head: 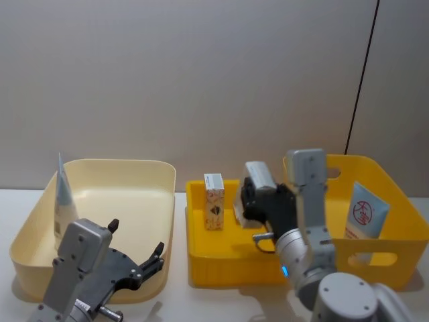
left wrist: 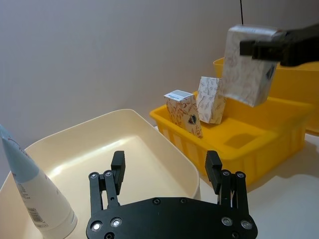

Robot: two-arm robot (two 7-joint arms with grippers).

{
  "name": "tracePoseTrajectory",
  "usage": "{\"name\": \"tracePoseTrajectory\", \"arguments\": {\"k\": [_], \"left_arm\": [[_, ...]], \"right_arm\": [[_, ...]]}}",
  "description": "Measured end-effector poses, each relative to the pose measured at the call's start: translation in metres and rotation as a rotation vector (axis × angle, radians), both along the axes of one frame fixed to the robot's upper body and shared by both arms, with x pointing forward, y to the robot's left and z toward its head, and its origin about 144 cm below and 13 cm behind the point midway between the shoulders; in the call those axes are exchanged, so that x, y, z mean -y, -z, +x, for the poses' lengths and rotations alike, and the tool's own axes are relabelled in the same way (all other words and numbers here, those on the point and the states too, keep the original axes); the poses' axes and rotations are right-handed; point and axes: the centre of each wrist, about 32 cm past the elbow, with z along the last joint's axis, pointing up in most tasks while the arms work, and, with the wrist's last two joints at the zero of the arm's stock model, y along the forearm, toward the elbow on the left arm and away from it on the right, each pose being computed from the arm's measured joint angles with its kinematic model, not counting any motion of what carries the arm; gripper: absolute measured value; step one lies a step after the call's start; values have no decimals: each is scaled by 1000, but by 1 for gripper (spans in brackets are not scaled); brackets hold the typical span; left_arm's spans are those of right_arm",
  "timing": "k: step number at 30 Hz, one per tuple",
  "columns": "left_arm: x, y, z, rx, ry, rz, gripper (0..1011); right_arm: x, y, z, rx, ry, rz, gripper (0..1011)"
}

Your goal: Bimanual collaborative sorting of washing and personal care products

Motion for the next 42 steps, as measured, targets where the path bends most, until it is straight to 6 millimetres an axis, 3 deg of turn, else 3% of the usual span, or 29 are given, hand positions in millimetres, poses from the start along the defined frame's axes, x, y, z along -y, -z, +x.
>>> {"name": "tracePoseTrajectory", "arguments": {"k": [19,42], "left_arm": [[0,0,0,0,0,0,1003],[0,0,0,0,0,0,1003]], "right_arm": [[46,-26,-24,122,113,49,412],[69,-24,-36,131,230,-17,411]]}}
